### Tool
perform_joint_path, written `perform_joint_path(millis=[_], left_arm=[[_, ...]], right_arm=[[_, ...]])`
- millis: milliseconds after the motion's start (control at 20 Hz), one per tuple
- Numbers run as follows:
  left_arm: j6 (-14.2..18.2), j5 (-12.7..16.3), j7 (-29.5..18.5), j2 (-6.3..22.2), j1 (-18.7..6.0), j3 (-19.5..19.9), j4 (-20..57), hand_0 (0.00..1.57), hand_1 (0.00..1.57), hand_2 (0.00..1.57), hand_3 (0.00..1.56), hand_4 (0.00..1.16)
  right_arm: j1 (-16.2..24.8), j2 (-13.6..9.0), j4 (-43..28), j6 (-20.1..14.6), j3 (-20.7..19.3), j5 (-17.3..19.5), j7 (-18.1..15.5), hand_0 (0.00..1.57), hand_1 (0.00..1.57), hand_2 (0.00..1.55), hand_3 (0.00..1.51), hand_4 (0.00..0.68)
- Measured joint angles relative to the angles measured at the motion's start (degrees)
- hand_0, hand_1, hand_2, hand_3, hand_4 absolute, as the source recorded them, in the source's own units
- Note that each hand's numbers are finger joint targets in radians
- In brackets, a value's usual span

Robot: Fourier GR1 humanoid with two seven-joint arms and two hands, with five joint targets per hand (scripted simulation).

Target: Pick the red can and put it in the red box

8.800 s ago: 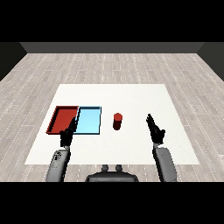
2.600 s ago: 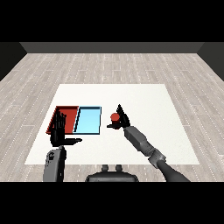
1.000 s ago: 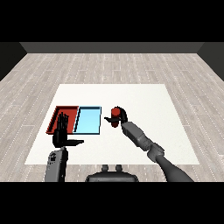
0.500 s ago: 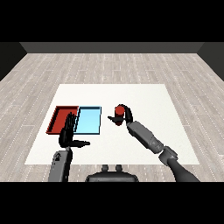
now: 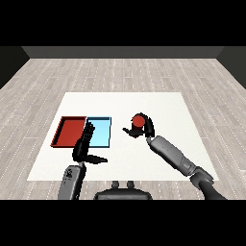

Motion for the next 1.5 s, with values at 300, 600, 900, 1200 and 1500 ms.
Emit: perform_joint_path(millis=[300, 600, 900, 1200, 1500], left_arm=[[3.6, -2.11, 3.24, -0.15, -2.33, -4.07, 0.91, 0.0, 0.0, 0.0, 0.0, 0.0], [8.52, -3.2, 8.05, -0.16, -6.76, -9.65, 2.83, 0.0, 0.0, 0.0, 0.0, 0.0], [13.84, -2.18, 10.95, -0.19, -14.46, -13.54, 8.81, 0.0, 0.0, 0.0, 0.0, 0.0], [15.64, 0.61, 10.76, -0.15, -17.18, -15.12, 12.96, 0.0, 0.0, 0.0, 0.0, 0.0], [16.51, 2.7, 9.58, 0.34, -18.03, -16.24, 15.76, 0.0, 0.0, 0.0, 0.0, 0.0]], right_arm=[[5.08, -2.89, -9.69, -1.45, -2.09, 6.28, 4.0, 1.5, 1.5, 1.45, 1.4, 0.591], [7.83, -4.43, -17.52, -1.73, -5.08, 10.64, 8.04, 1.51, 1.51, 1.47, 1.4, 0.587], [8.78, -3.47, -21.7, -1.07, -6.67, 16.07, 11.46, 1.48, 1.48, 1.45, 1.39, 0.558], [10.44, -0.16, -22.84, 1.78, -8.97, 22.19, 13.38, 1.48, 1.48, 1.43, 1.37, 0.527], [9.73, 2.82, -25.22, 4.79, -11.38, 27.26, 18.57, 1.46, 1.46, 1.44, 1.39, 0.551]])
